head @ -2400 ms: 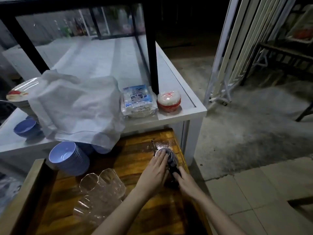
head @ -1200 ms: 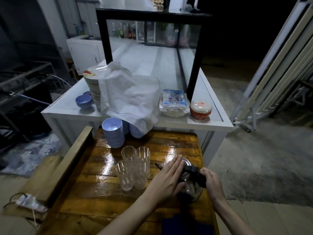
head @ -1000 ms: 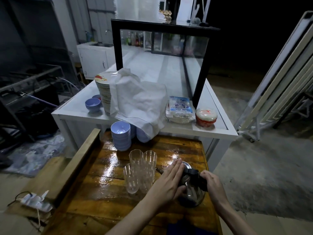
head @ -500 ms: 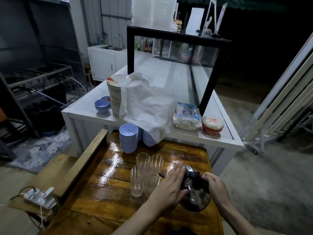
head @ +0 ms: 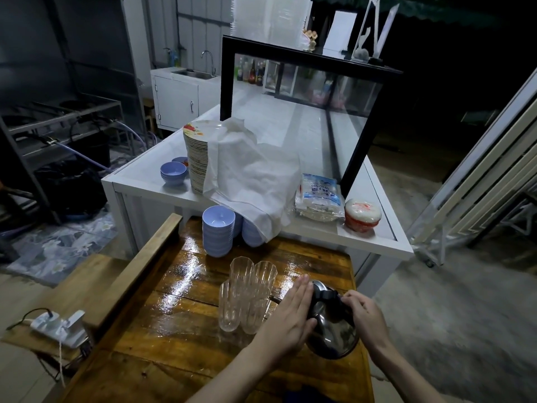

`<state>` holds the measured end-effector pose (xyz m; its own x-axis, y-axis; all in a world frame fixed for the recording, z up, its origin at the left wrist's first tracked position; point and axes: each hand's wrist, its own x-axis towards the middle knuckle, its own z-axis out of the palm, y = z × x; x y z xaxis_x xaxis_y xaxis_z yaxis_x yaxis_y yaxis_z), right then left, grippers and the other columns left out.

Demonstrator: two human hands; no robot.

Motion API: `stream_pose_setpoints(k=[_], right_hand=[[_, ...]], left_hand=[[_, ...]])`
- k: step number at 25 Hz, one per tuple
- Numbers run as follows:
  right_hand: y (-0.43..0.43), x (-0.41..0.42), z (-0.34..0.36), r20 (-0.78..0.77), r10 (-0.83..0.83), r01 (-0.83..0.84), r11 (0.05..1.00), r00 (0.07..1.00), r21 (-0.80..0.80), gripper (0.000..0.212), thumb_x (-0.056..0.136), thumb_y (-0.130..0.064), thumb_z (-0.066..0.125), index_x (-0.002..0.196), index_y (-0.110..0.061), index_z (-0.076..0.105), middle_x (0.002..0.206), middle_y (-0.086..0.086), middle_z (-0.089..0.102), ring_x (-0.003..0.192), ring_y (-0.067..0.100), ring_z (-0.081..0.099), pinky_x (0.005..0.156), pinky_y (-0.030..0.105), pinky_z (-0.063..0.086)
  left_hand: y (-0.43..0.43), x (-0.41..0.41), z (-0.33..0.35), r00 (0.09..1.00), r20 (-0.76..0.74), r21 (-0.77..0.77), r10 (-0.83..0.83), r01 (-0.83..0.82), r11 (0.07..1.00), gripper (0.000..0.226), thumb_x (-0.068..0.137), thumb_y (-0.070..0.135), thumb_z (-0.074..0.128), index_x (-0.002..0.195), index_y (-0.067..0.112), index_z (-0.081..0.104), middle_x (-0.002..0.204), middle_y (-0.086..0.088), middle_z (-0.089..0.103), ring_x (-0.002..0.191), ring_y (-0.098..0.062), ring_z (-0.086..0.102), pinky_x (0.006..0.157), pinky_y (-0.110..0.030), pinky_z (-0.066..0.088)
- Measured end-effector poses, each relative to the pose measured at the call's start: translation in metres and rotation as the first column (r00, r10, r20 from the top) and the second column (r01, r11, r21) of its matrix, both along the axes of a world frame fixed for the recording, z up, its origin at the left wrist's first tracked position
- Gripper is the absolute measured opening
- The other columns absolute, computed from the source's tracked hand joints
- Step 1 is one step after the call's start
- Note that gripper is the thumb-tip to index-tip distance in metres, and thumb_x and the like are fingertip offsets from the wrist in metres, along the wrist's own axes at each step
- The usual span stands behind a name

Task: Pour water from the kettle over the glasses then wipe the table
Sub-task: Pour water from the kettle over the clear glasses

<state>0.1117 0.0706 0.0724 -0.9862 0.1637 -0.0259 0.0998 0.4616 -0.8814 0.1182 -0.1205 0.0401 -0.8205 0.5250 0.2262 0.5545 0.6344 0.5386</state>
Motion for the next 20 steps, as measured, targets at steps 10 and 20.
stream_pose_setpoints(k=[10,20], right_hand=[[-0.001,-0.005,0.005,0.002,0.03,-0.03,0.999,1.0,0.029,0.033,0.099,-0.014,0.049,0.071,-0.003,0.063,0.074,0.02,0.063,0.075,0.037,0.06,0.065,0.039,0.045],[-0.006,-0.001,0.013,-0.011,0.009,-0.008,0.998,1.0,0.07,0.036,0.1,-0.016,0.047,0.067,-0.009,0.06,0.069,0.009,0.059,0.067,0.02,0.053,0.061,0.031,0.042]], left_hand=[[-0.001,-0.003,0.004,0.999,0.05,-0.015,-0.002,0.003,1.0,0.073,0.092,0.055,0.004,0.149,0.013,-0.014,0.157,-0.002,-0.023,0.145,-0.008,-0.025,0.116,-0.019,-0.016],[0.0,0.0,0.002,0.999,0.05,0.005,0.002,-0.003,1.0,0.062,0.105,0.032,0.027,0.151,0.012,-0.01,0.158,-0.001,-0.019,0.148,-0.012,-0.018,0.118,-0.021,-0.012]])
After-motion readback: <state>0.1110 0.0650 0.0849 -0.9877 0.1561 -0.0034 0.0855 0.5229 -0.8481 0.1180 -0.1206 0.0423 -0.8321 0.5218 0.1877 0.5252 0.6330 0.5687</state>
